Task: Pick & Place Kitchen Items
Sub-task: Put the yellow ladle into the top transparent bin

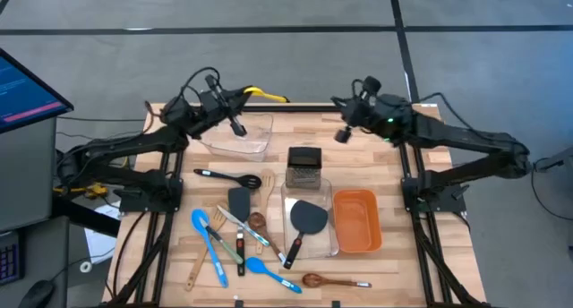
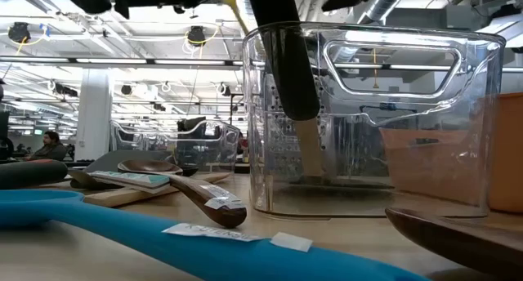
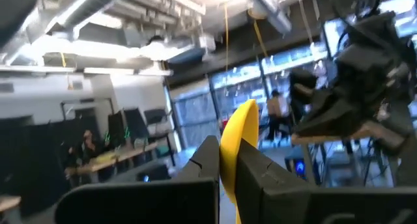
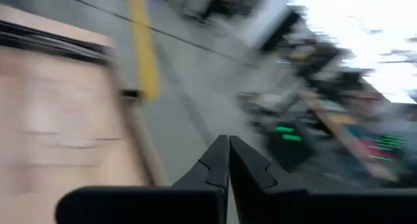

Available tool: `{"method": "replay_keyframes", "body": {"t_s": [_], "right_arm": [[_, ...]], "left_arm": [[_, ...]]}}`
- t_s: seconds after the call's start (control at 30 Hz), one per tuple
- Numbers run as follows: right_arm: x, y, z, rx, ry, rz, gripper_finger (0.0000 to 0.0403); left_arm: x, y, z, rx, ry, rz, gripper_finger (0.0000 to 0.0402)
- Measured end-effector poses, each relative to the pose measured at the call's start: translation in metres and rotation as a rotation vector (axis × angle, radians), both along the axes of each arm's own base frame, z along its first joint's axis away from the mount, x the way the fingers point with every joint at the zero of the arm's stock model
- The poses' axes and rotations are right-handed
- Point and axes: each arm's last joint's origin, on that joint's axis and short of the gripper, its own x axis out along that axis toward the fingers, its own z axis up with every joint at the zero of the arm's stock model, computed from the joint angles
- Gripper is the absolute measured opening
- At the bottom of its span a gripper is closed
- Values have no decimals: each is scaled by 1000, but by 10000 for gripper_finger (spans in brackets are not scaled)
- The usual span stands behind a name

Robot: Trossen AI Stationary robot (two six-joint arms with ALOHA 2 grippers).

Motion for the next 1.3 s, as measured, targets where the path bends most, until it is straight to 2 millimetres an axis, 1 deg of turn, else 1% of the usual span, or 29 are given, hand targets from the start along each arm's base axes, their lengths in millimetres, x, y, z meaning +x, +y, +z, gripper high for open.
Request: {"method": "replay_keyframes", "body": {"t_s": [0.1, 0.2, 0.37, 0.43, 0.5, 0.57, 0.77, 0.97, 1.07, 1.2, 1.3], "right_arm": [[-18, -2, 3, 143, -30, 122, 9], [-30, -5, 2, 245, -37, 164, 12], [-36, -9, -7, 335, 23, 151, 7], [-37, -9, -13, 354, 58, 147, 4], [-36, -8, -23, 391, 100, 180, 1], [-37, -7, -32, 438, 137, 229, 1], [-37, -3, -45, 560, 171, 351, 1], [-37, -3, -57, 580, 200, 349, 1], [-36, -3, -61, 585, 208, 347, 1], [-37, -3, -66, 599, 216, 340, 1], [-36, -3, -72, 604, 225, 338, 1]], "left_arm": [[-5, 4, 10, -43, 84, 23, 1], [-4, 8, 22, -81, 194, 42, 1], [3, 14, 38, -127, 361, 90, 1], [3, 17, 41, -143, 433, 123, 1], [4, 20, 41, -158, 498, 149, 1], [6, 22, 35, -186, 554, 170, 1], [11, 31, 11, -271, 719, 208, 1], [20, 42, -15, -362, 843, 220, 1], [23, 46, -27, -429, 887, 226, 1], [22, 49, -39, -524, 936, 244, 1], [22, 51, -48, -564, 993, 251, 1]]}}
